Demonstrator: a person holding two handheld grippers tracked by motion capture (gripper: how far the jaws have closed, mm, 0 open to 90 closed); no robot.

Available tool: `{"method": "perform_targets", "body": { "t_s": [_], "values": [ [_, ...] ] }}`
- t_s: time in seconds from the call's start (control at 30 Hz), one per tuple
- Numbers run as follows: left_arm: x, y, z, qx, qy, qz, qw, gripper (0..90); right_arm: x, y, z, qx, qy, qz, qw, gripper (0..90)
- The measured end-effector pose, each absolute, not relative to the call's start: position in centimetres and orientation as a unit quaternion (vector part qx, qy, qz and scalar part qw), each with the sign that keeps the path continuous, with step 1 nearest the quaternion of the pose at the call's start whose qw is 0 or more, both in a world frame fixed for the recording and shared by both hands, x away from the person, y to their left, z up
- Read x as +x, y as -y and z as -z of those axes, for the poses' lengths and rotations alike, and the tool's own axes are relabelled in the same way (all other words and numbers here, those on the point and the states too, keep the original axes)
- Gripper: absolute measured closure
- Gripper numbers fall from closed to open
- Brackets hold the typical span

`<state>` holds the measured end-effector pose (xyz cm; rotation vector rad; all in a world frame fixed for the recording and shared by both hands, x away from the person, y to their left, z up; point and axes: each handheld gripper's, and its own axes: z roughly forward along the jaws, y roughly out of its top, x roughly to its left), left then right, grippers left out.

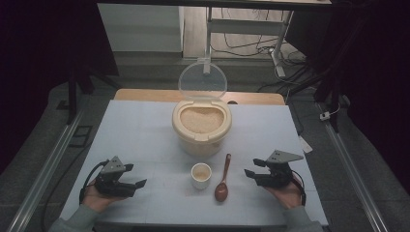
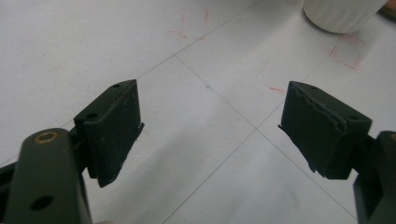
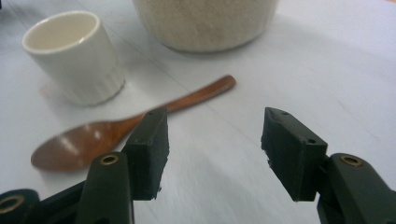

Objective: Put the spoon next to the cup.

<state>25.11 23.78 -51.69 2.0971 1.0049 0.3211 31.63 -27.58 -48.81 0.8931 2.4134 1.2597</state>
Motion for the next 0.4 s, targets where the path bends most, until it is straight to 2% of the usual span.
{"method": "perform_targets", "body": {
  "t_s": [0.17,0.4],
  "values": [
    [25.1,-23.7,51.7,0.822,-0.397,-0.126,0.388,18.8,31.0,29.1,49.1,0.303,-0.837,-0.432,0.145,41.7],
    [25.1,-23.8,51.6,0.821,-0.398,-0.126,0.390,17.8,30.9,29.1,49.1,0.295,-0.839,-0.435,0.142,41.8]
  ]
}}
